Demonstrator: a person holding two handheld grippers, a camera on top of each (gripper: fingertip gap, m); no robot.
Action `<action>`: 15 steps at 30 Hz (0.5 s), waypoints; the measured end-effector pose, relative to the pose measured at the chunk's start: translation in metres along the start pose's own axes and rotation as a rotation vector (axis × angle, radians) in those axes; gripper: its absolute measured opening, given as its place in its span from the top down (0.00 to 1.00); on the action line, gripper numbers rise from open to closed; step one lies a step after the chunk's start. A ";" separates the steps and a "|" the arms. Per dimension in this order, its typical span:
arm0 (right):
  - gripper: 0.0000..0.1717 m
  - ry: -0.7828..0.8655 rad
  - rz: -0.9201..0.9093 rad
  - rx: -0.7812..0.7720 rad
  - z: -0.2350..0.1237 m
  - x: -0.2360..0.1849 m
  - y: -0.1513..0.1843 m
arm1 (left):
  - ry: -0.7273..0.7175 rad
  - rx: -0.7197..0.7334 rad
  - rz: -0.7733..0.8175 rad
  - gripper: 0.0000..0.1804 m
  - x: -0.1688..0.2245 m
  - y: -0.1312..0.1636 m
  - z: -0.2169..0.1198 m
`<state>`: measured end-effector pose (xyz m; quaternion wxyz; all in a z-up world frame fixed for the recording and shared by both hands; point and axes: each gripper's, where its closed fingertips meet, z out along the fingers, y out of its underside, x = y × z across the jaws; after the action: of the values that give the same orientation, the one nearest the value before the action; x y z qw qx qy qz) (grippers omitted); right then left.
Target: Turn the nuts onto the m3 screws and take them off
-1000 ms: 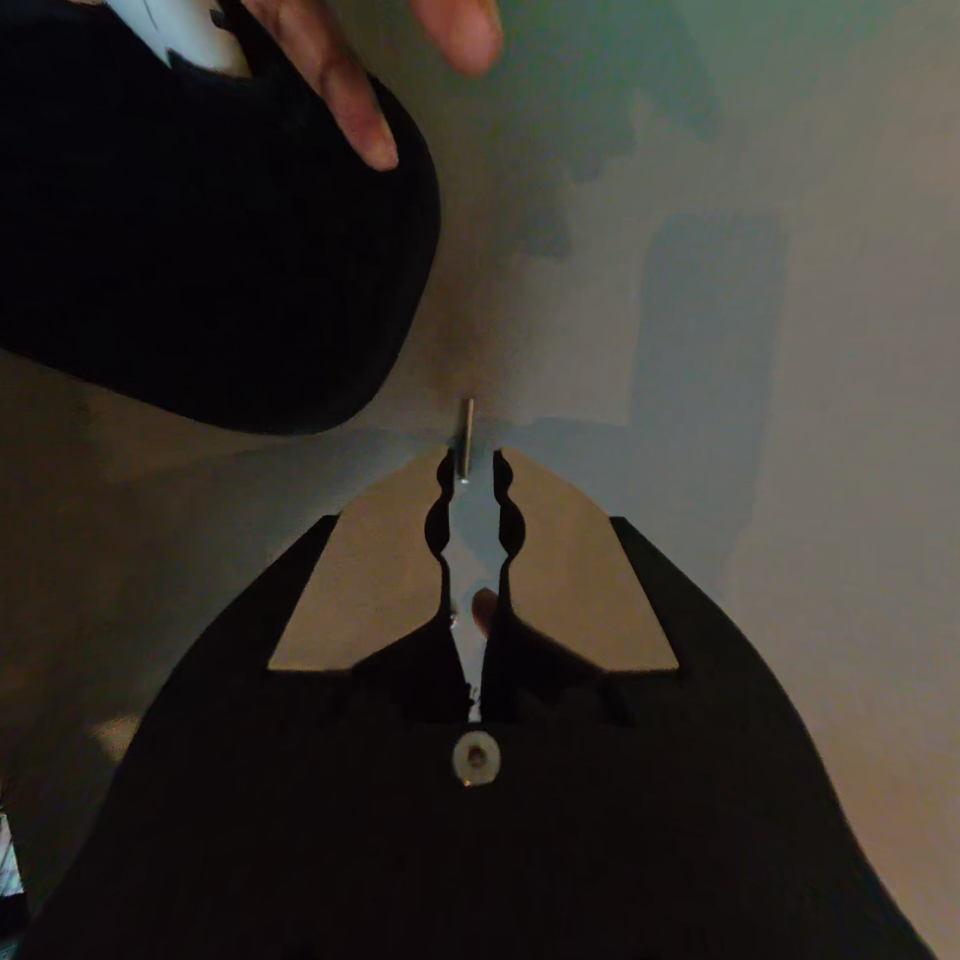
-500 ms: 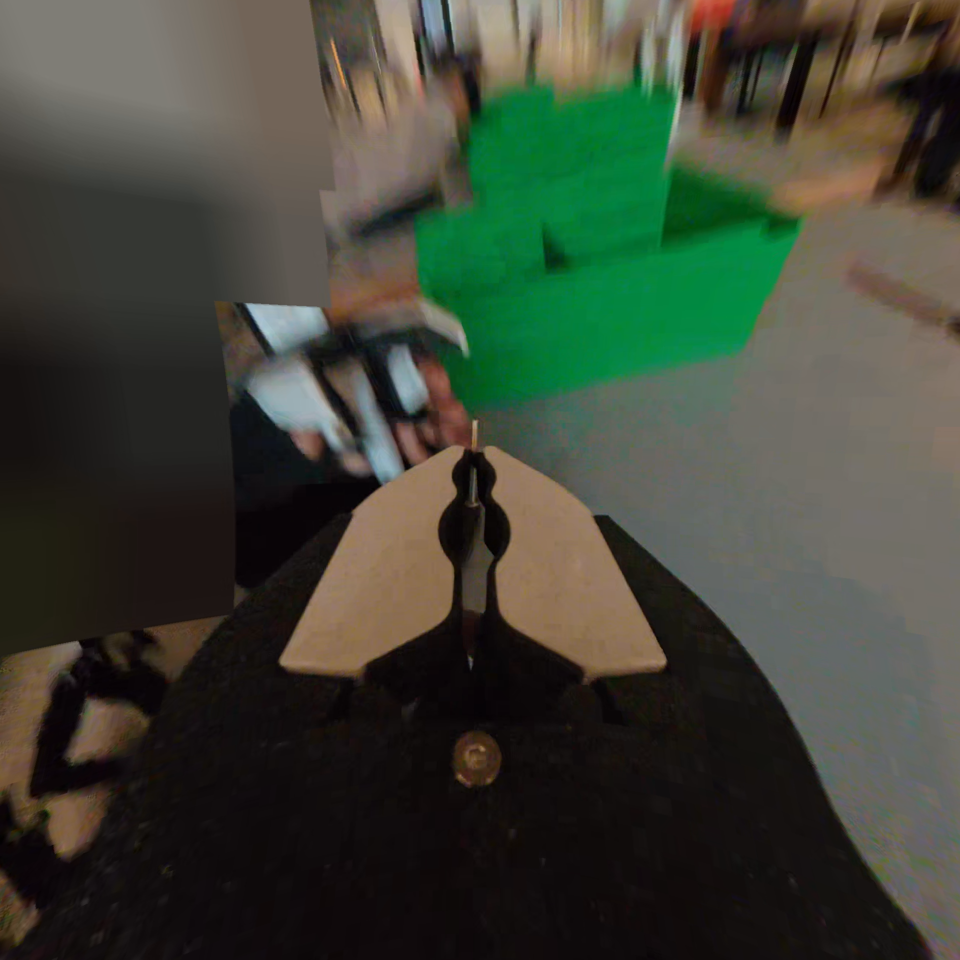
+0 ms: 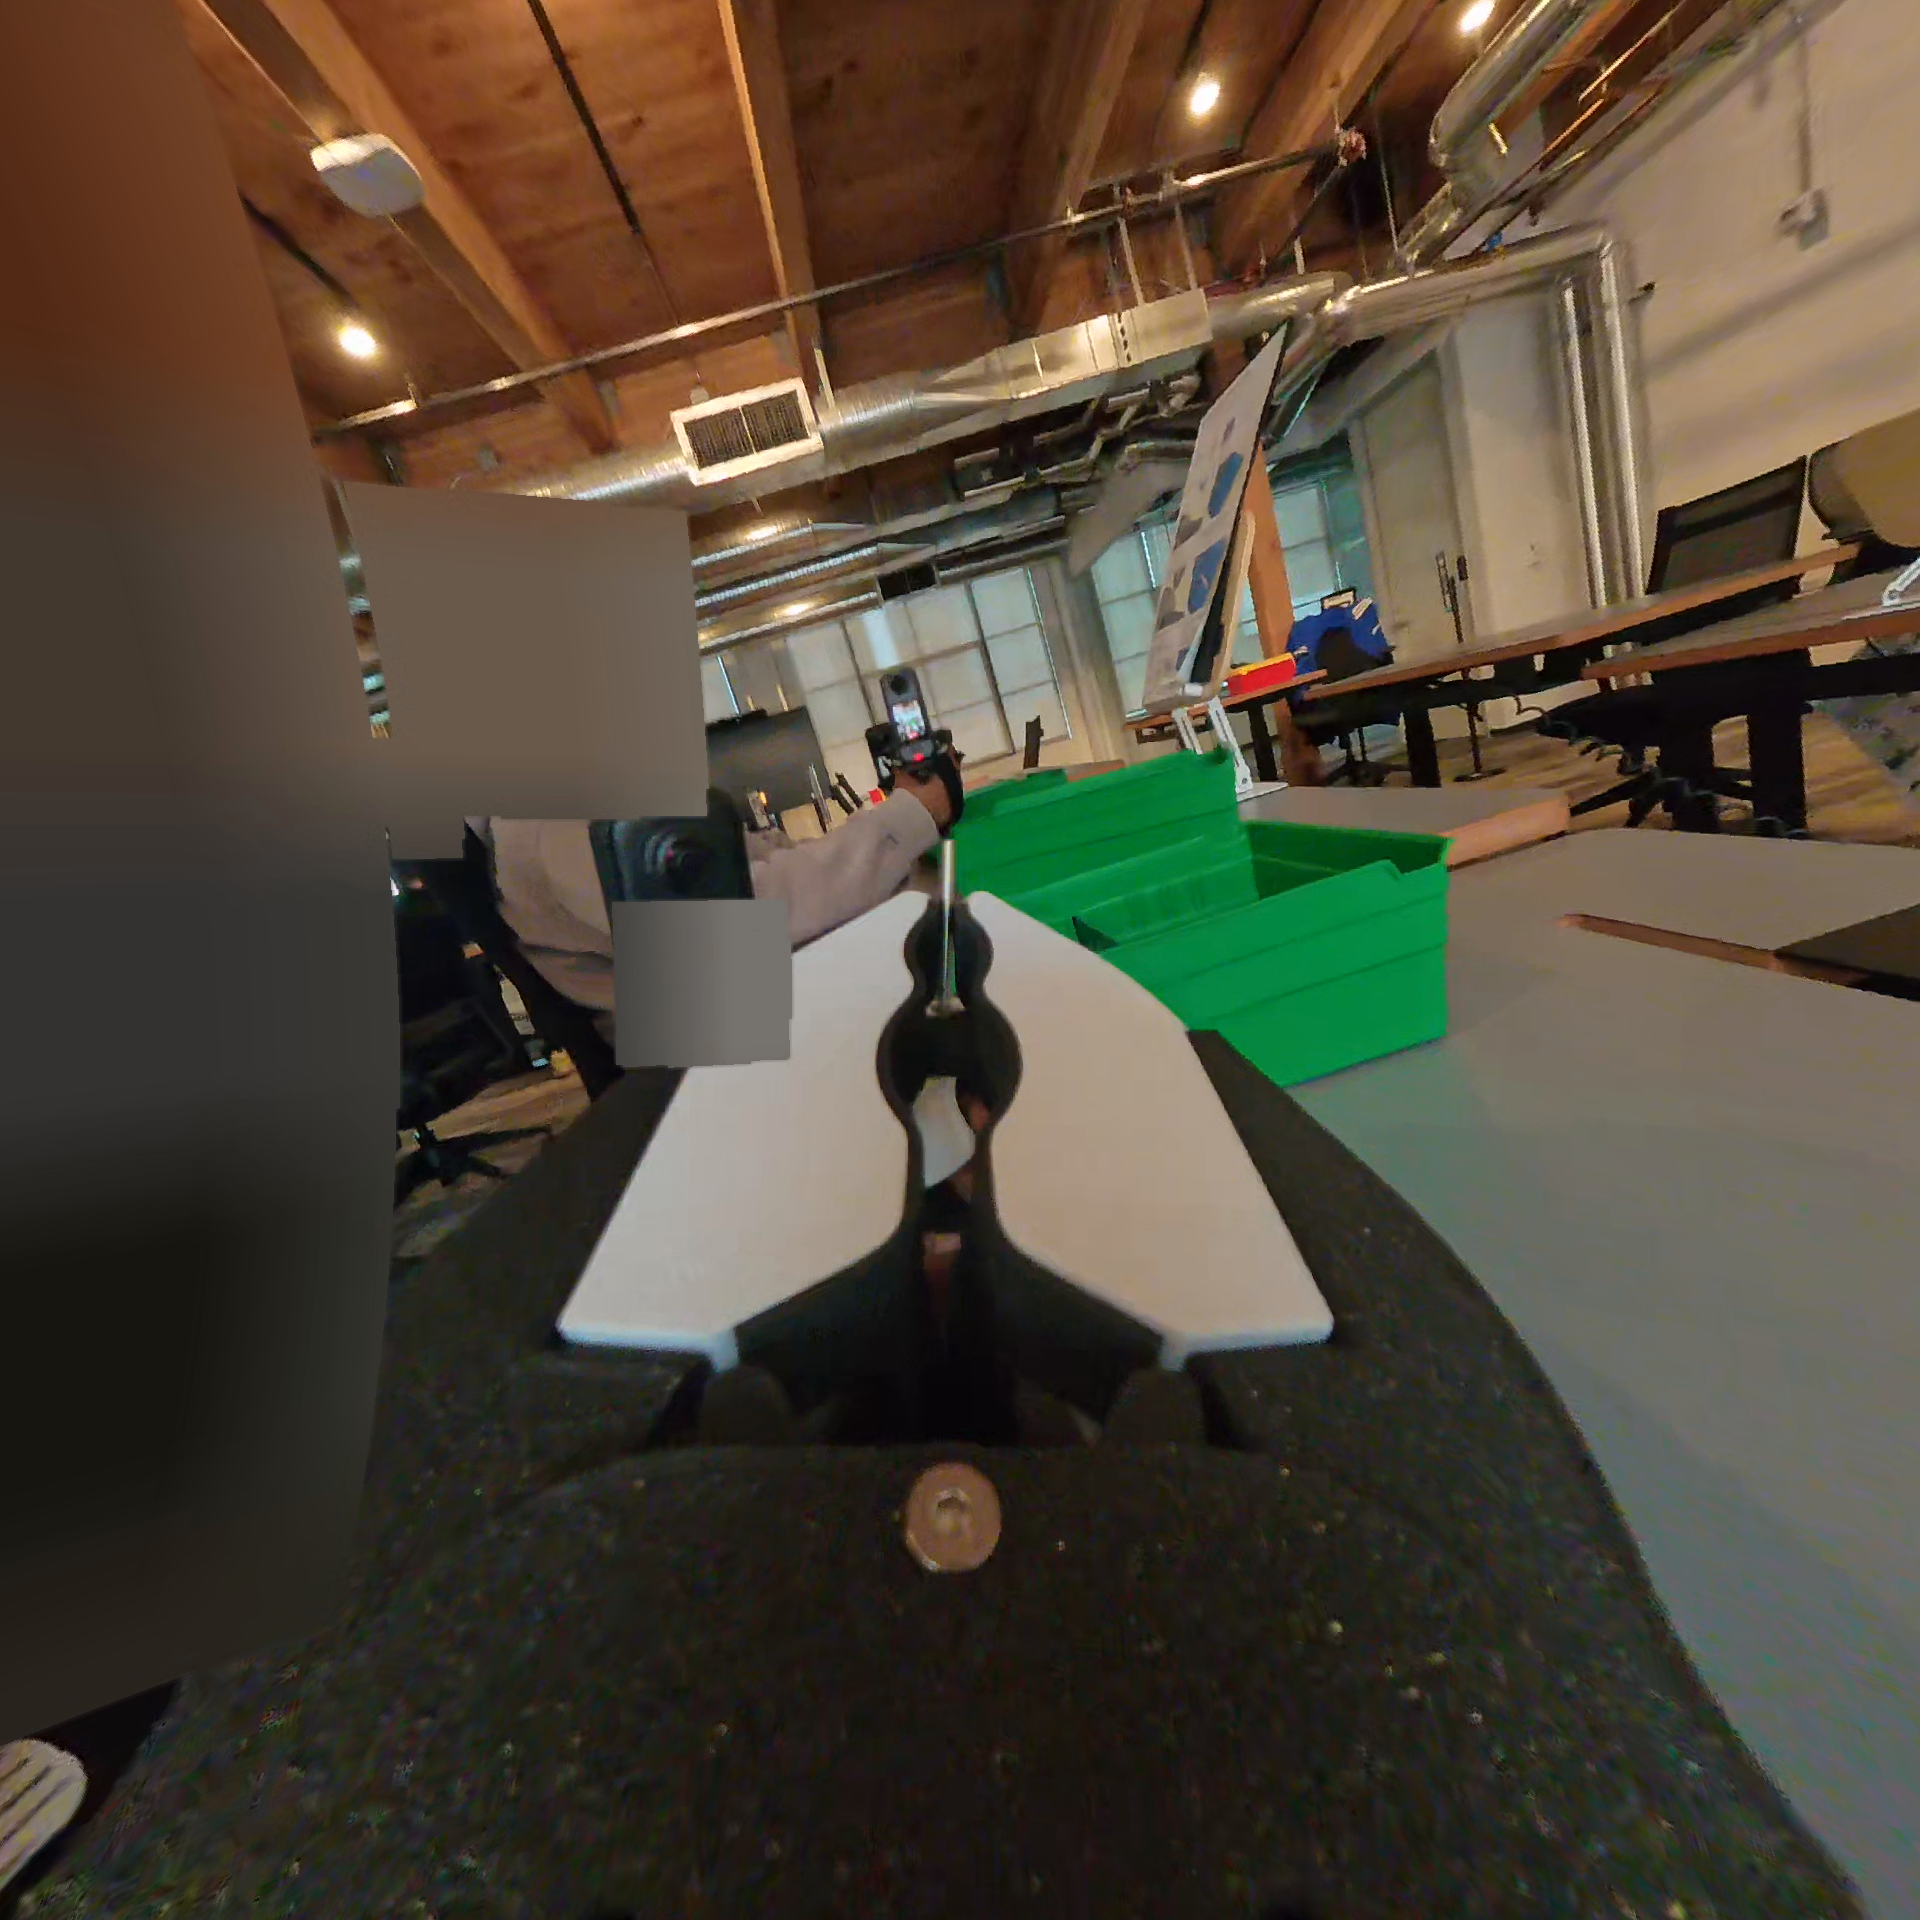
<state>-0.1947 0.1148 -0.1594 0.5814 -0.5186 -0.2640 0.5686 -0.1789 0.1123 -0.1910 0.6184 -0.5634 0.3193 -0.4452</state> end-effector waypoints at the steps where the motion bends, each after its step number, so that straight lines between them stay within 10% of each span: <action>1: 1.00 0.002 -0.008 -0.013 0.000 0.000 0.004 | 0.007 0.002 -0.013 0.78 0.000 0.001 0.000; 15: 1.00 -0.049 0.055 -0.061 0.000 0.001 0.024 | 0.151 0.000 -0.166 0.90 0.011 0.012 0.000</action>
<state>-0.2042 0.1109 -0.1812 0.5430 -0.5291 -0.2809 0.5884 -0.1725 0.1022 -0.2020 0.5535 -0.5527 0.3172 -0.5361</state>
